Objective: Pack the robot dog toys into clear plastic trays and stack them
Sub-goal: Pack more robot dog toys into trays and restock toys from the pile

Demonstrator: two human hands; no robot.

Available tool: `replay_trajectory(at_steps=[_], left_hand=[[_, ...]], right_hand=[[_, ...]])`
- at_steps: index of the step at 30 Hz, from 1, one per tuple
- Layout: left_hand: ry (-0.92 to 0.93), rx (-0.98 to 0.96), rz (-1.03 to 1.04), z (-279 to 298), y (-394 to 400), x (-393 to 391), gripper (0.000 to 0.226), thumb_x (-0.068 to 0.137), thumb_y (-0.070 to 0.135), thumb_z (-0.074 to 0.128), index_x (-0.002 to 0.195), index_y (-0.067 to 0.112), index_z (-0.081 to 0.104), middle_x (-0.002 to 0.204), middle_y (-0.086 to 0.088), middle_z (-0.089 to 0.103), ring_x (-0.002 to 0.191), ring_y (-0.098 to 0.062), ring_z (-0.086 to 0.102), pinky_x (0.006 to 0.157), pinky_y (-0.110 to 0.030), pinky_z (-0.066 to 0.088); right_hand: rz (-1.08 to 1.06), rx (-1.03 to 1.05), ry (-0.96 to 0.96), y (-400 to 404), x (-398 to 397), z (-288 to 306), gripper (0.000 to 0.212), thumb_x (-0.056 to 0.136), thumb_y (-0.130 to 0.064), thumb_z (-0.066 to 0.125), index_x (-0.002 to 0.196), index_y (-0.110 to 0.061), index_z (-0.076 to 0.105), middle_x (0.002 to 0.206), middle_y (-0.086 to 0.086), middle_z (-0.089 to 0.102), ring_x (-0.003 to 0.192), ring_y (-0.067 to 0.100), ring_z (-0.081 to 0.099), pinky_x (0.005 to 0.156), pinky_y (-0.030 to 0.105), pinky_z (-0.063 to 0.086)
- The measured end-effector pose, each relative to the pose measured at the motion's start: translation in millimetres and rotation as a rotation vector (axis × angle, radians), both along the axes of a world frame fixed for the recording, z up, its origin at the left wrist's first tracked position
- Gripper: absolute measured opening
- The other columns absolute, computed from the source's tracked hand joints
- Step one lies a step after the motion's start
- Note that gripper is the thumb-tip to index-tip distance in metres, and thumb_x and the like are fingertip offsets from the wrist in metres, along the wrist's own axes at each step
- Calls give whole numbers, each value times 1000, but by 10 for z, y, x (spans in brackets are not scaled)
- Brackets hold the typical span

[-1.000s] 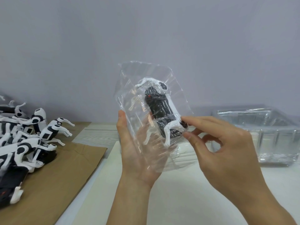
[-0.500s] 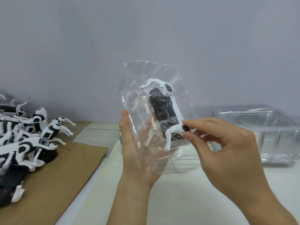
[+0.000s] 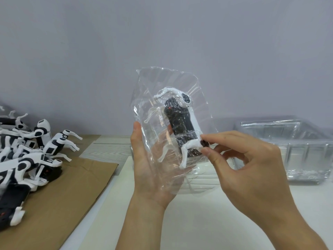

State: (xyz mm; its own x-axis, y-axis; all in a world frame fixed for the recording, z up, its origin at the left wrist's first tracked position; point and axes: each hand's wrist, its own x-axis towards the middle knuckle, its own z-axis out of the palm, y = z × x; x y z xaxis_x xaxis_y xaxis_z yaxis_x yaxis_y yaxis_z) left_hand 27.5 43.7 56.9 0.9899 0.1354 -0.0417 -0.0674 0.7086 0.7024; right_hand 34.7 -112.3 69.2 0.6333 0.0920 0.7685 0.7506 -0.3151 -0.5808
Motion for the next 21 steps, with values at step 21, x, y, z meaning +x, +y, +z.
replay_trajectory(at_steps=[21], left_hand=[[-69,459,-116,-119,-75,73,72,72,76,58,116,20,72,122,-10,71,119,-28,61,115,-57,32]], right_hand=[[-177,157,202,-111,74,-41,24,91,-38,55,71,-31,66,72,-15,69,67,11,66,59,20,49]])
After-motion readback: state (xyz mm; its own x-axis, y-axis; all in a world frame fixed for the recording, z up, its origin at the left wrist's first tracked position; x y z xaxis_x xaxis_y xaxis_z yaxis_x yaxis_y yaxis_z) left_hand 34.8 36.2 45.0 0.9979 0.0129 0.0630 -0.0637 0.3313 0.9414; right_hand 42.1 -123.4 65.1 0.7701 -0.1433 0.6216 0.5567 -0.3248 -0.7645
